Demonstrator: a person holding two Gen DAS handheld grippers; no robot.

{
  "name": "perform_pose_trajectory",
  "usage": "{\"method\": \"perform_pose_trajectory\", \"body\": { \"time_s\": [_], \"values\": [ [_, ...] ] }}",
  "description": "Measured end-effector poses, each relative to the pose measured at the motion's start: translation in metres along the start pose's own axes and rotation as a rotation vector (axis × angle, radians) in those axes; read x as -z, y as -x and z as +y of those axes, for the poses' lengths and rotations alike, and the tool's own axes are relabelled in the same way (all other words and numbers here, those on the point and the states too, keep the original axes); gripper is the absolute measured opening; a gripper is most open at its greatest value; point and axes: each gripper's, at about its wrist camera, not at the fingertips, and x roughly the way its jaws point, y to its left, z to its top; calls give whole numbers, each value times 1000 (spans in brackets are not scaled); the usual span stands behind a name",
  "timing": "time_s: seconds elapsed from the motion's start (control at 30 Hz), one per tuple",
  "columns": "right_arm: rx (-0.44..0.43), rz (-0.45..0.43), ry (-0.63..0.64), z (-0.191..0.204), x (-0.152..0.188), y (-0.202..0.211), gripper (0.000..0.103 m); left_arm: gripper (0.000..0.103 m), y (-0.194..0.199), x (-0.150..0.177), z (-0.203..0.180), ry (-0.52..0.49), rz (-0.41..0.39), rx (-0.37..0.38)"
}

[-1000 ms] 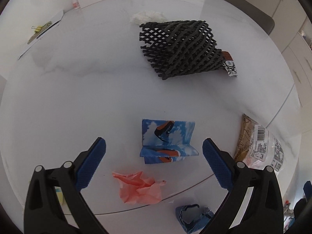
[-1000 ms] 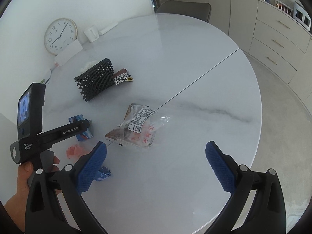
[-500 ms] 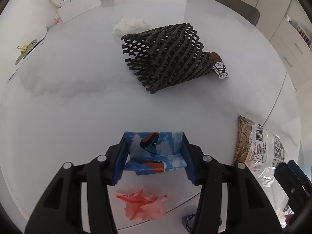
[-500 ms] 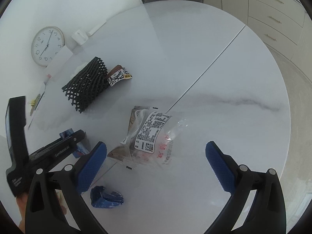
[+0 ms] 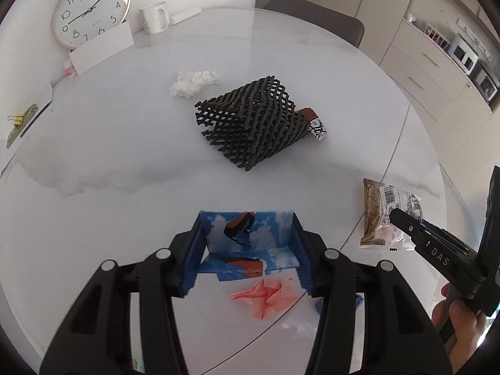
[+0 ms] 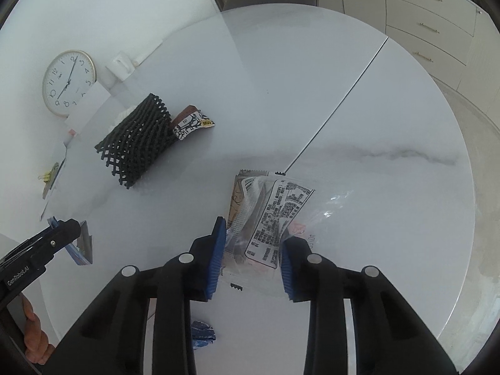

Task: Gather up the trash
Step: 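Carry the box and snack bag to the wastebasket and release both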

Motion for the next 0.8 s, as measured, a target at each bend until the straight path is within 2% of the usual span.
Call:
{"method": "perform_pose_trajectory", "body": {
  "time_s": [0.2, 0.37, 0.57, 0.7, 0.8],
  "values": [
    [3, -89, -6, 1, 23, 70, 32, 49, 46, 22, -10, -153, -28, 83],
    [29, -108, 41, -12, 67, 143, 32, 49, 96, 68, -33, -269, -25, 163],
    [-5, -55, 133, -44, 134, 203, 33, 49, 140, 153, -79, -301, 8, 215],
    [-38, -14, 205, -67, 173, 230, 33, 49, 154, 223, -115, -311, 47, 199],
    [-69, 10, 230, -82, 198, 242, 33, 49, 149, 266, -134, -302, 69, 185]
  ]
}}
